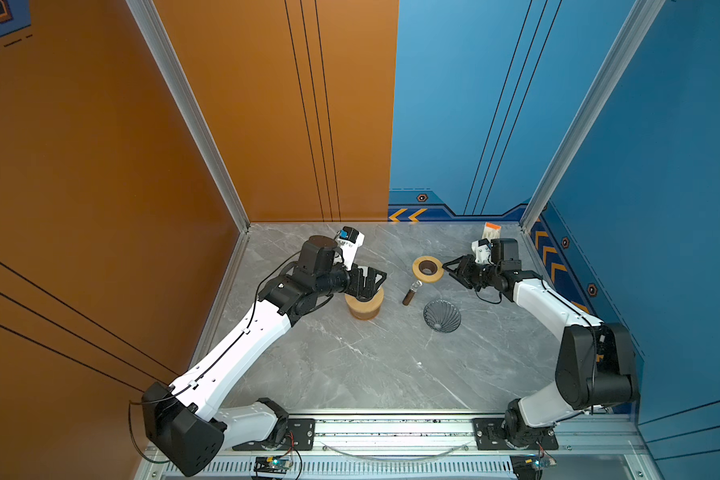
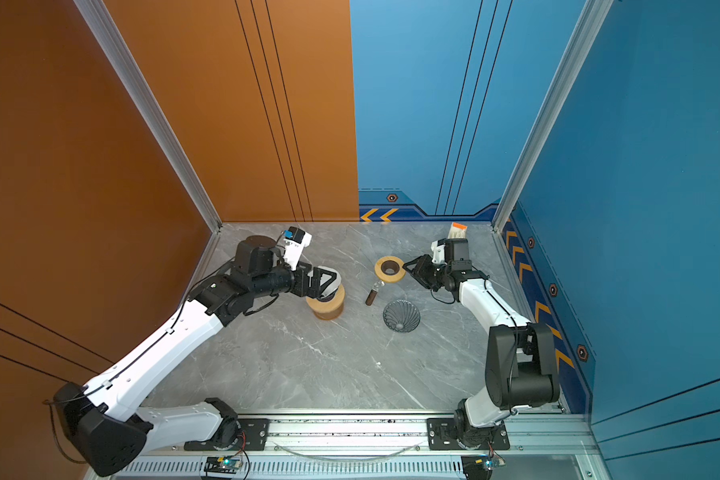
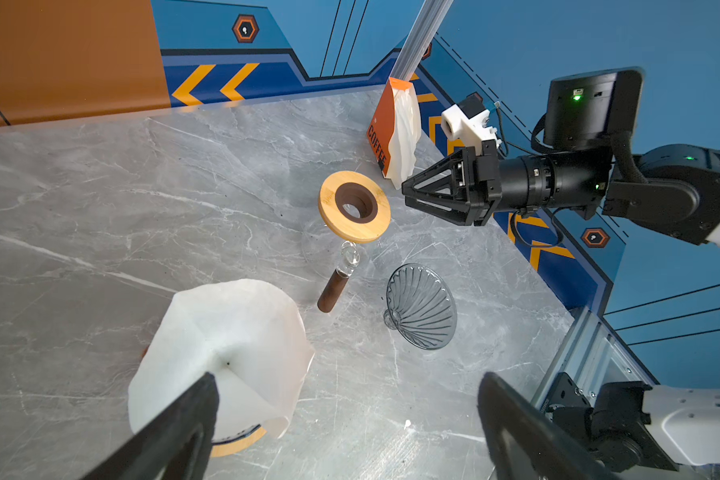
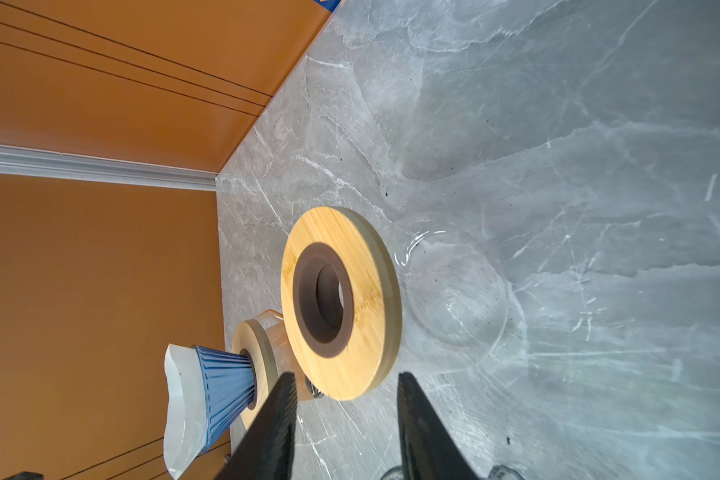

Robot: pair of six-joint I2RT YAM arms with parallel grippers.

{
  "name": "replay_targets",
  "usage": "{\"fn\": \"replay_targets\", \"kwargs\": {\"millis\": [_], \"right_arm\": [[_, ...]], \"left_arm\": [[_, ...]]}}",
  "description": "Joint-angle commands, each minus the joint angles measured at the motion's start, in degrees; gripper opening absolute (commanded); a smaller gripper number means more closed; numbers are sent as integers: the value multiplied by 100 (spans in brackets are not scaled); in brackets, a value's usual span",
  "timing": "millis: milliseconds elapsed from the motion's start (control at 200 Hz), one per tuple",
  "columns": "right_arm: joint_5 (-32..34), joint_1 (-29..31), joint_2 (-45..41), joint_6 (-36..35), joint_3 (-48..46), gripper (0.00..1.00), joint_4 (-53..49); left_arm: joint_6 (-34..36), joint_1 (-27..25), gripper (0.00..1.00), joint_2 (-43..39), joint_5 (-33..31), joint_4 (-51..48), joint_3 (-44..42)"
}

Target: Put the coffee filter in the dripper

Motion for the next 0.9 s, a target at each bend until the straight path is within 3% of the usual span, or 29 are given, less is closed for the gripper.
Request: {"fn": "replay_targets", "kwargs": {"millis": [0,240,416,591,896], "right_arm": [[238,-25,-329,-665,415,40,-1067],[1121,7,-625,-1630,1125,44,-3061],[1446,55,-854,-1944,1072,48,-3873],[1728,232,-1079,-2059,677,53,-4111],[1918,643,-1129,-1906,-4,54,-3878]], "left_arm": [[179,-26,98,53,-88,-146,233],[280,-35,98,57,-135,-146,397],[145,-28,98,-69,-103,-201,220],[1,-37,98,-355,-109,-186,-260],[-130,-94,98,-748,-6,-14,-949]]}}
